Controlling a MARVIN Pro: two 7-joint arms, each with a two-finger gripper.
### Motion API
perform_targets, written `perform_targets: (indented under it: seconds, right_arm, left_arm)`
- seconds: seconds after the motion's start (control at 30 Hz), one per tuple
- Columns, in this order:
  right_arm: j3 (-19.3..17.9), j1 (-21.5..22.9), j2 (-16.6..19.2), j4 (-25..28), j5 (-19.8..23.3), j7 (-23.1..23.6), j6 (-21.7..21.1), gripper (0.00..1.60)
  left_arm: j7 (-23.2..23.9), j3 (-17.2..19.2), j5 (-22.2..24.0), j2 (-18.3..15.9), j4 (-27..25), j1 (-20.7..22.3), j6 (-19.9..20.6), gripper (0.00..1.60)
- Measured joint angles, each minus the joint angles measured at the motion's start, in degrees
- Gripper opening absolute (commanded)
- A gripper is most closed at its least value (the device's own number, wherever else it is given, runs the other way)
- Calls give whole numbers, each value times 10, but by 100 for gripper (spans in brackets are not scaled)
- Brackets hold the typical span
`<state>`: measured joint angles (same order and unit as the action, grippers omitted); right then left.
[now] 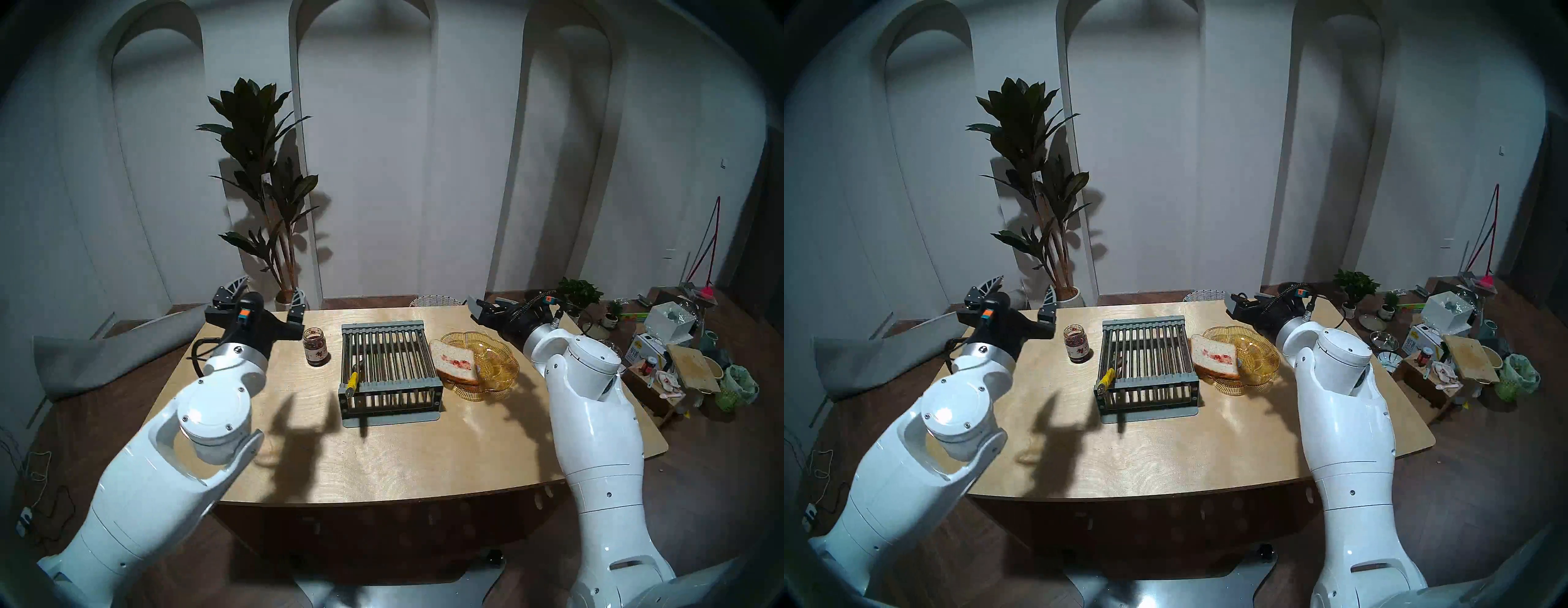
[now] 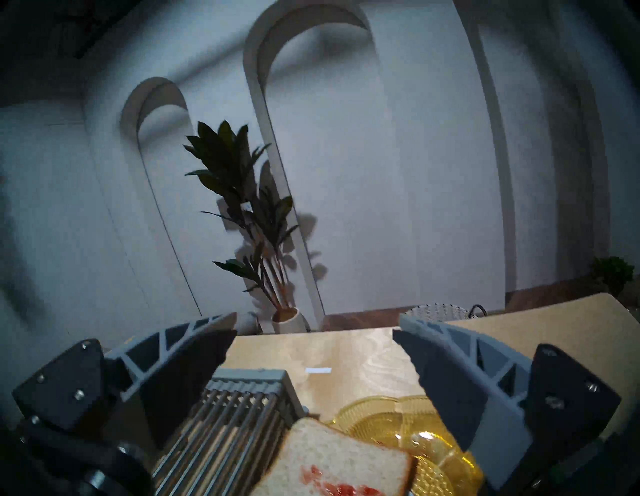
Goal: Spread jam over the slice of bread with the knife
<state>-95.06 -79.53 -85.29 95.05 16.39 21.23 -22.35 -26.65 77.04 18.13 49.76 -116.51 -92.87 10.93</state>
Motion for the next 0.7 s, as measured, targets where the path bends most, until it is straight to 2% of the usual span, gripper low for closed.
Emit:
perform_targets:
  seconds: [0.17,0.27,0.6,0.7]
  right_arm:
    - [15,-14,-18,8,-13,-22,37,160]
    - [25,-26,-34,8,-17,-47,71,160]
    - [61,-34,-57,-14,-8,-118,140,160]
    - [76,-33,-62,-16,-28,-147,148,160]
  left_arm:
    - [36,29,29,-14,34,-1,-34,160]
    - [75,46,52,-24,61,-6,-69,160]
    - [178,68,91,-38,112,-27,-153,160]
    - [200,70,98,-39,129,-28,-179,160]
